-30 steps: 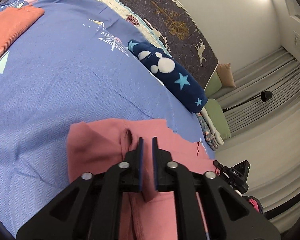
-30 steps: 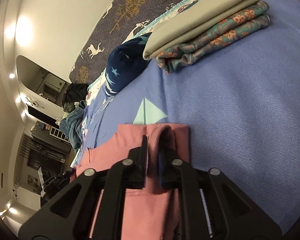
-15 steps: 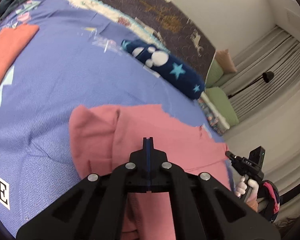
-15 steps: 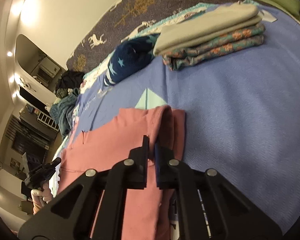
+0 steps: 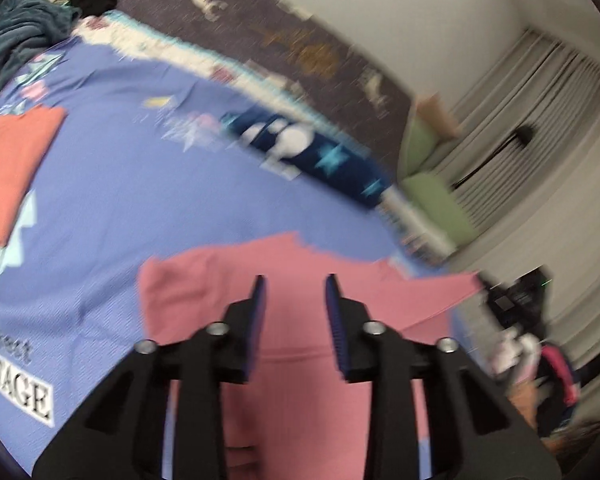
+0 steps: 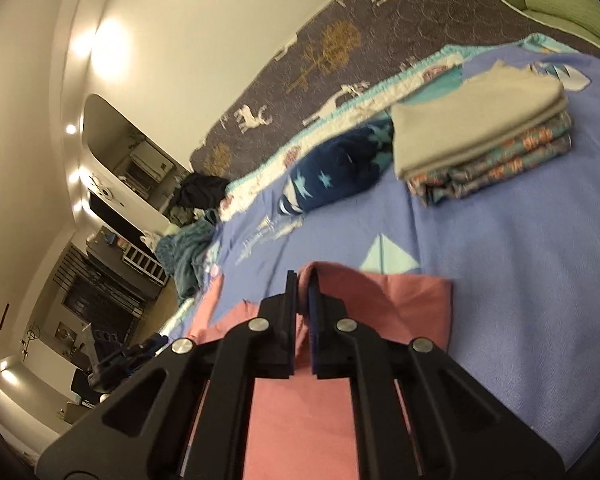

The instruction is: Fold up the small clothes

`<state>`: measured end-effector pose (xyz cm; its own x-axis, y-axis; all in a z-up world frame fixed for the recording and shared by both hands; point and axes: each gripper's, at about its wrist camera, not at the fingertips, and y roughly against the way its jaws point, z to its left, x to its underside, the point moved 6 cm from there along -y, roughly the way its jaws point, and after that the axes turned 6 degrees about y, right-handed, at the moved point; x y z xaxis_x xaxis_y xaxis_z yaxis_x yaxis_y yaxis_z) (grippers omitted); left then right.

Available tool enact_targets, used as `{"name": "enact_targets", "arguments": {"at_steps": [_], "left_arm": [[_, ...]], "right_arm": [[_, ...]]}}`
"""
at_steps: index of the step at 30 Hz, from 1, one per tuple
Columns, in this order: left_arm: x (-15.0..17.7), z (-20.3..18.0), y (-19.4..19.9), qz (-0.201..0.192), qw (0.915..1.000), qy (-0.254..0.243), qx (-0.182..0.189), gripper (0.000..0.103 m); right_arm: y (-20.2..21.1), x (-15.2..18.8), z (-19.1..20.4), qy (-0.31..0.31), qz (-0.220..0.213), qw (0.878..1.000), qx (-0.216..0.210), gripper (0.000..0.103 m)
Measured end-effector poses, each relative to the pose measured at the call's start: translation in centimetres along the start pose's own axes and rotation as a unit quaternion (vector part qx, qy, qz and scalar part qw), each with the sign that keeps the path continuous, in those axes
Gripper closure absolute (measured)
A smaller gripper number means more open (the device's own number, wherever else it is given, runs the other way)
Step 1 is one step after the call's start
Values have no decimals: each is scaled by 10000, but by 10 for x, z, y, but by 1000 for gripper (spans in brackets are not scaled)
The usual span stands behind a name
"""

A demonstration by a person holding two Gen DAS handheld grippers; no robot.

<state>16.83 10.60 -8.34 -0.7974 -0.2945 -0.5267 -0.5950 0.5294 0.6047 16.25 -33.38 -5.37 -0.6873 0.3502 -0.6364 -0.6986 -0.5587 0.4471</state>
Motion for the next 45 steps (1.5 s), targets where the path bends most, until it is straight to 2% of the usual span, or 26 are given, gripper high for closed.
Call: {"name": "enact_targets", "arguments": {"at_steps": [2,4,5,6,7,9,14,17,20,22,23,25,27,29,30,31,32,38,39,41,42,45], "left_arm": [[8,16,-12,172,9994,66,-307,67],[12,27,-19,338,9987,190,-335,67],[13,30,-23,380,9985,209,-340,71],[14,30,-24,392,9986,198,-296,80],[13,29,-24,411,9988,243,-146,103],[7,23,-14,296,9977,486,355,103],[-35,-1,14,-402,9922,607,1013,103],[-65,-7,16,-758,9910,566,947,103],[-65,-4,-1,-346,9938,648,836,102],[-48,-4,-11,-126,9980,378,488,86],[-38,-2,-15,-1,9992,241,310,72],[-20,7,-20,201,9998,39,-4,60],[1,18,-24,463,9986,-54,-263,60],[12,25,-28,665,9976,44,-183,61],[14,27,-27,687,9975,47,-130,64],[16,25,-26,671,9977,10,-65,84],[15,24,-26,675,9977,-6,-7,100],[-8,6,-15,420,9988,28,244,100],[-15,2,-16,396,9990,-32,202,101],[-28,-1,-22,324,9991,-210,-171,101],[-32,-1,-23,323,9989,-219,-244,101],[-40,-3,-26,367,9993,-65,28,101]], "right_arm": [[-3,5,-7,-116,48,9999,31,98],[-3,8,-12,-227,72,9997,56,98],[-2,9,-13,-243,72,9997,61,98],[0,10,-14,-247,71,9996,71,98],[2,11,-14,-239,72,9997,76,98],[5,12,-13,-210,66,9997,77,98],[5,-4,-10,-280,-71,9995,-87,98],[-7,-25,-13,-344,-169,9992,-132,98],[-30,-34,-34,-623,-19,9980,116,97],[-42,-30,-46,-756,143,9968,218,95],[-48,-25,-52,-783,237,9962,297,94],[-51,-16,-60,-820,308,9955,362,94],[-51,-8,-66,-850,355,9950,396,94],[-49,-4,-68,-835,395,9948,424,94],[-48,-2,-68,-827,406,9948,441,94],[-46,-1,-68,-829,404,9947,446,94],[-43,0,-67,-830,394,9948,441,94],[-31,-4,-60,-772,299,9956,446,94],[-31,-7,-60,-772,265,9957,444,94],[-31,-14,-59,-768,205,9957,485,94],[-32,-18,-60,-780,181,9955,499,94],[-36,-25,-64,-852,167,9950,485,94]]}}
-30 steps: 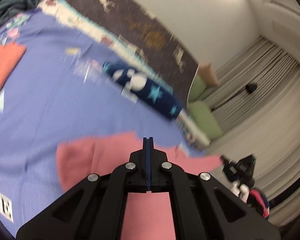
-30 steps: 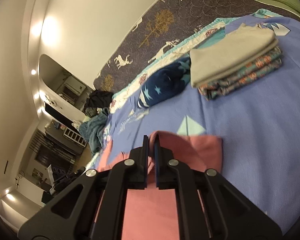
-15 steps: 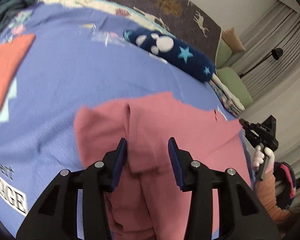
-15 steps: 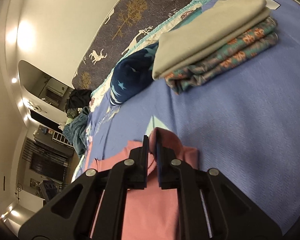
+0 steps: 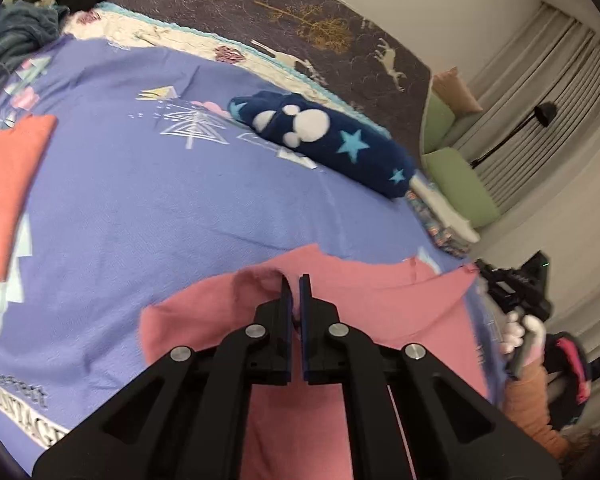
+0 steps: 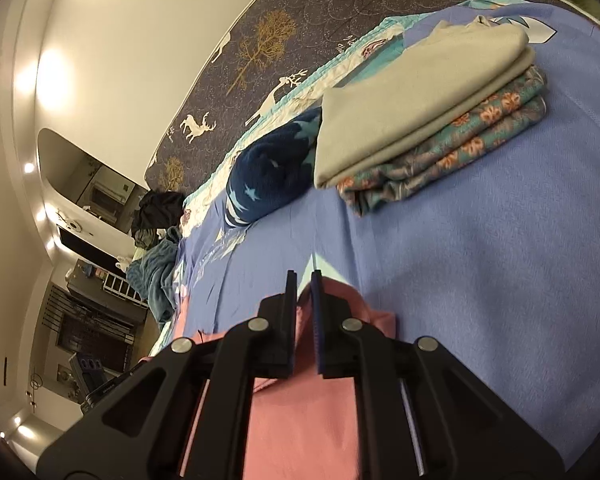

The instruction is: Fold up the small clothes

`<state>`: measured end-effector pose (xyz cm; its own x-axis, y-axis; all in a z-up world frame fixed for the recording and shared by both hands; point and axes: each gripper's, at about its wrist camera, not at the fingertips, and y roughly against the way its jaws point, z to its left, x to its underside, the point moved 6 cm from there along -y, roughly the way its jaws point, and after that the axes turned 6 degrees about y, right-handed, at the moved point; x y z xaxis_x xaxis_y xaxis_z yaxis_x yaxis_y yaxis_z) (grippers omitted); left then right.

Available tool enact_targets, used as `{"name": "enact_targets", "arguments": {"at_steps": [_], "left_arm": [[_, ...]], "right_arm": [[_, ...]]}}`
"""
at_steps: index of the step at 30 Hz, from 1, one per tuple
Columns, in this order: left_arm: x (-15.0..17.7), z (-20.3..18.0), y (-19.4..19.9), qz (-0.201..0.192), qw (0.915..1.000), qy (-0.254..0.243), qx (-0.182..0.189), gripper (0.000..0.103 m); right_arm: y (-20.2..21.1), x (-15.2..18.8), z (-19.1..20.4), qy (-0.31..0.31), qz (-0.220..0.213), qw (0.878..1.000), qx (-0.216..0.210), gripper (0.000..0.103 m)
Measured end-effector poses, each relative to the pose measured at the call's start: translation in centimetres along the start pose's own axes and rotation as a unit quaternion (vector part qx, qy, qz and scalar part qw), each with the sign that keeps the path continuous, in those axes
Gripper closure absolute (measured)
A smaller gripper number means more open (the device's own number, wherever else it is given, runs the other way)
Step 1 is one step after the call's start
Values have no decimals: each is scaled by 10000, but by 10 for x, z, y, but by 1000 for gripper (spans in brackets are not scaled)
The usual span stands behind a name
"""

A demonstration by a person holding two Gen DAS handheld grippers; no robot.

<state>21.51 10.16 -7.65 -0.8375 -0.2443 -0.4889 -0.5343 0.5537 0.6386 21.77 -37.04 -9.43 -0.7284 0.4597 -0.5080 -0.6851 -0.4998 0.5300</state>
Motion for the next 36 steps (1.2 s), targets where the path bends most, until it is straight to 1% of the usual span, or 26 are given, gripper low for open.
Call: {"name": "enact_targets", "arguments": {"at_steps": [3,5,8,10,11,12,14,16,17,18,19,21,22,23,24,25,26,27,29,30,31,32,33,34,35,36], "left_arm": [[-17,0,-5,-139,9990,340,266,101],[-34,13,-16,-251,9956,850,290,101],[-53,50,-37,-392,9868,1572,-88,100],[-55,71,-42,-511,9809,1861,-259,100],[-52,76,-42,-517,9806,1887,-154,96],[-50,76,-41,-508,9813,1854,-113,87],[-42,76,-41,-431,9839,1723,-178,73],[-31,74,-42,-200,9878,1531,-211,62],[-27,71,-44,-75,9892,1450,-215,57],[-22,68,-48,53,9907,1341,-211,57],[-19,64,-52,145,9921,1228,-209,57],[-13,56,-61,250,9947,956,-271,57],[-14,54,-64,208,9959,826,-319,57],[-16,48,-68,214,9968,702,-313,61],[-18,47,-70,229,9971,679,-246,92],[-20,44,-72,251,9971,697,-167,100],[-22,41,-72,241,9969,744,-104,102],[-27,33,-61,61,9976,695,-27,102],[-32,21,-39,-243,9988,418,-1,102],[-36,19,-28,-421,9987,269,-130,101],[-39,21,-21,-500,9981,207,-299,101],[-40,27,-16,-541,9970,189,-521,101],[-38,31,-13,-556,9961,197,-658,101],[-35,35,-9,-570,9953,182,-757,99],[-26,36,-1,-575,9953,99,-779,91],[-16,37,6,-586,9954,25,-761,75]], "right_arm": [[-8,-9,-4,-85,-14,10000,30,94],[-17,-19,-9,-191,-57,9998,73,94],[-25,-29,-25,-325,-139,9984,438,94],[-25,-26,-30,-385,-94,9984,392,92],[-22,-22,-30,-309,-46,9990,334,86],[-20,-20,-30,-219,-17,9992,338,77],[-14,-14,-29,160,75,9986,496,69],[-12,-8,-28,443,253,9972,544,61],[-14,-5,-27,508,407,9967,480,51],[-17,-2,-26,538,530,9962,425,45],[-24,2,-23,575,722,9950,381,43],[-36,6,-21,655,917,9925,464,35],[-43,6,-20,709,977,9915,492,35],[-53,6,-18,791,1029,9901,534,34],[-62,4,-17,864,1026,9892,597,35],[-65,3,-15,929,990,9887,641,42],[-70,1,-11,1069,928,9876,685,89],[-72,0,-6,1124,937,9872,628,101],[-58,-8,10,1108,623,9913,328,101],[-48,-12,19,1238,407,9910,291,100],[-37,-18,23,1454,195,9881,465,100],[-33,-21,23,1542,98,9855,700,85],[-29,-22,17,1512,89,9837,965,63],[-25,-18,6,1281,210,9859,1052,60],[-20,-13,1,1122,256,9884,990,61],[-11,-3,-5,984,279,9911,850,61]]}}
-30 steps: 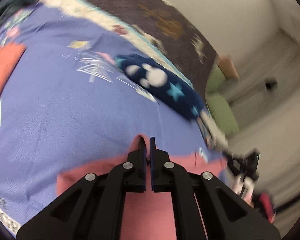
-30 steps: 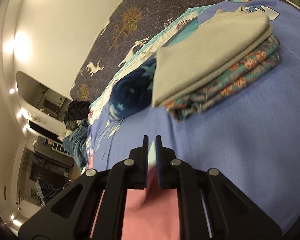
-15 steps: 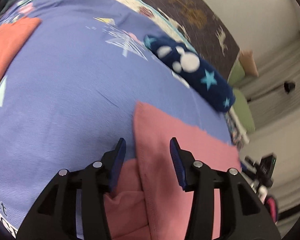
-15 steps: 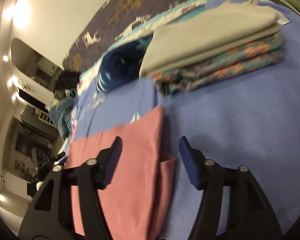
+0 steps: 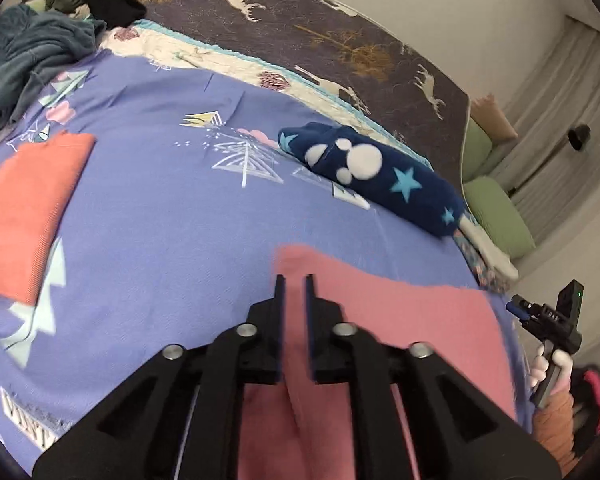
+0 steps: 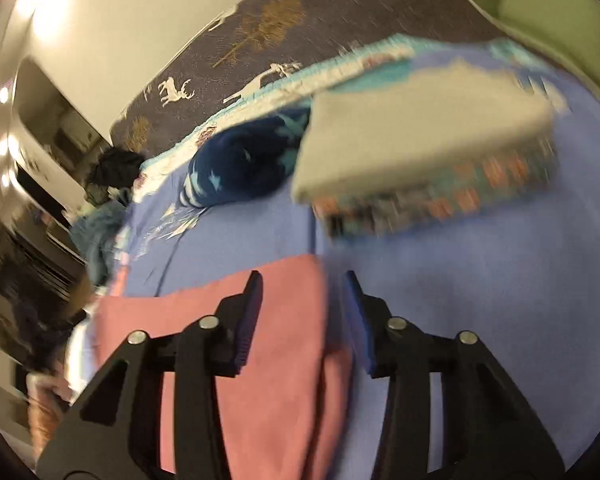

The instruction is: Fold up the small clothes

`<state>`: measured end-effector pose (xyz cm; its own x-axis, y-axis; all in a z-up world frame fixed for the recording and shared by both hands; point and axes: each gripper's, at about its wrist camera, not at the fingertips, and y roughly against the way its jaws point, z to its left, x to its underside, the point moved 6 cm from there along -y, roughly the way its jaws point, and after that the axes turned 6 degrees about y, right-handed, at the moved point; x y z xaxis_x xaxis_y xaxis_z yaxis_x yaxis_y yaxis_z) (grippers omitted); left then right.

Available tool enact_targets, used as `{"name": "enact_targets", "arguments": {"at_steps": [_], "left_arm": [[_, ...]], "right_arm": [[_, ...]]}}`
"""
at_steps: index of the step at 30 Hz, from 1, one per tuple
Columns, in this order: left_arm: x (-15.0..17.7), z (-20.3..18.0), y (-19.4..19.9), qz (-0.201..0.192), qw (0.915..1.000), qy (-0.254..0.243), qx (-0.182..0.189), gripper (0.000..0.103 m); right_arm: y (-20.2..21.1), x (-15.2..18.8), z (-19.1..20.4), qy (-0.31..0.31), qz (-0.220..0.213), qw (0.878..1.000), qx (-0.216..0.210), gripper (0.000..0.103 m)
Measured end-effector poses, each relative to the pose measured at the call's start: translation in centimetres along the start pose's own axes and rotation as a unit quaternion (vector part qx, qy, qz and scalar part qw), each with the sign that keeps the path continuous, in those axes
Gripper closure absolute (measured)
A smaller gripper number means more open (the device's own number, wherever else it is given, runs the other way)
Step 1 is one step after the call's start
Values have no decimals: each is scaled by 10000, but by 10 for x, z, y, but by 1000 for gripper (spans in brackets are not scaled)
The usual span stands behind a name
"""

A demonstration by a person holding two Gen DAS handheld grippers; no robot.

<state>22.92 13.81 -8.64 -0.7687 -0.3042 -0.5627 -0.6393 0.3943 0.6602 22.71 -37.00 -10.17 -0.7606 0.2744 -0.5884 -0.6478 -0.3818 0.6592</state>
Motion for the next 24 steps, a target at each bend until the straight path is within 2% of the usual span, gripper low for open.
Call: {"name": "enact_targets", "arguments": {"at_steps": [2,4,7,9,13,16,18,19,20,21,23,24], "left_arm": [[17,4,16,-51,9999,-88,-138,56],[47,9,40,-59,9999,-133,-80,56],[92,10,70,39,9995,39,318,56],[122,8,85,144,9984,135,537,56],[164,0,98,360,9964,181,743,55],[182,0,97,462,9964,139,698,50],[192,3,89,575,9952,280,745,50],[195,3,86,571,9949,305,769,51],[196,4,83,486,9965,233,643,82],[198,5,81,532,9972,152,505,96],[197,10,83,508,9973,235,484,96],[198,12,85,484,9975,265,447,96]], "right_arm": [[22,28,-7,-20,7,9999,-102,61],[44,53,-11,-66,-21,9998,-163,61],[90,111,-14,-253,-59,9989,-385,61],[109,137,-6,-199,-60,9989,-431,61],[136,182,18,308,39,9984,-479,57],[136,202,36,858,223,9952,-407,56],[129,209,45,1141,323,9924,-326,57],[124,210,48,1246,345,9912,-276,66],[119,210,47,1337,385,9902,-150,101],[114,209,46,1360,439,9897,-38,99],[123,201,34,1232,211,9922,-34,99],[124,198,24,1125,181,9935,-22,103]]}}
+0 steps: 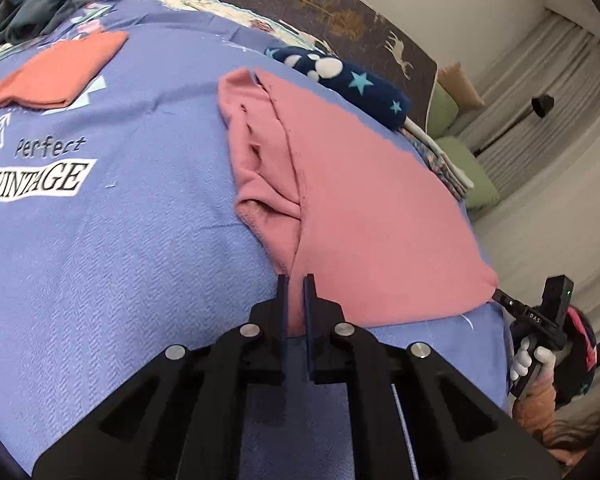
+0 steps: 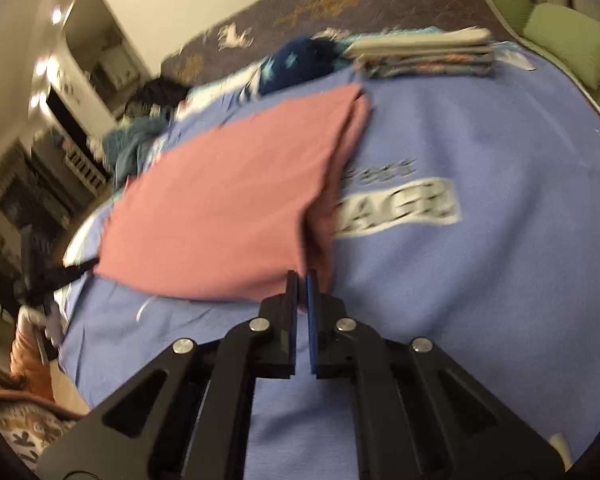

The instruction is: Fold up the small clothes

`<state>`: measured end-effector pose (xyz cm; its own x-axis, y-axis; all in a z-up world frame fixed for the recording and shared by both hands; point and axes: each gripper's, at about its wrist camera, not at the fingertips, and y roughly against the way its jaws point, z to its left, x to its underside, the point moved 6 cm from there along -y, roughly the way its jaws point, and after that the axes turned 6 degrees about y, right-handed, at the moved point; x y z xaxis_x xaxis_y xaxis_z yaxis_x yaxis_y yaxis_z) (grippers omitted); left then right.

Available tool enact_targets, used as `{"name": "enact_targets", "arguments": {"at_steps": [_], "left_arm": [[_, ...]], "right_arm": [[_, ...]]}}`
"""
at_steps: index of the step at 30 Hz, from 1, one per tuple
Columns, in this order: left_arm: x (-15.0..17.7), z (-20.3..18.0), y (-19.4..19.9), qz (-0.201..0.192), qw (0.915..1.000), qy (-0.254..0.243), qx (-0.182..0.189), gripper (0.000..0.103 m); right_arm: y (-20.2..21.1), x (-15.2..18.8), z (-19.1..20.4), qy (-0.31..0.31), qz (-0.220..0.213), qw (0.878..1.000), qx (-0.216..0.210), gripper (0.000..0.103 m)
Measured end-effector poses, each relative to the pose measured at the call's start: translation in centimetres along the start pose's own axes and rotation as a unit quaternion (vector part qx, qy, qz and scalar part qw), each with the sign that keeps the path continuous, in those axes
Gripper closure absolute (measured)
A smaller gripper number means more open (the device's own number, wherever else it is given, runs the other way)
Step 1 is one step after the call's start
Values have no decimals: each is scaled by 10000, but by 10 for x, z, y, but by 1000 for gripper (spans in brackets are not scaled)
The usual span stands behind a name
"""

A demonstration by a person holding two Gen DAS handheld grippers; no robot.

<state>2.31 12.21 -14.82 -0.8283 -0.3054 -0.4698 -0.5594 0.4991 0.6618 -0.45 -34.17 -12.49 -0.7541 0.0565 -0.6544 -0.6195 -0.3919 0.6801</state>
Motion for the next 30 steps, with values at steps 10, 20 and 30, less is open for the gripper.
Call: {"name": "enact_targets", "arguments": {"at_steps": [10,20,30], "left_arm": [[11,-2,30,-182,9996,111,-163,96],[25,-13,2,318,9869,1113,1126,62],[-4,-8,23,-645,9753,1633,1341,101]], "right_arm": [[36,19,3,-542,-253,9976,-341,89],[-19,17,16,-1998,123,9707,-1331,46],[-15,-8,-1,-2828,-708,9475,-1313,98]]}}
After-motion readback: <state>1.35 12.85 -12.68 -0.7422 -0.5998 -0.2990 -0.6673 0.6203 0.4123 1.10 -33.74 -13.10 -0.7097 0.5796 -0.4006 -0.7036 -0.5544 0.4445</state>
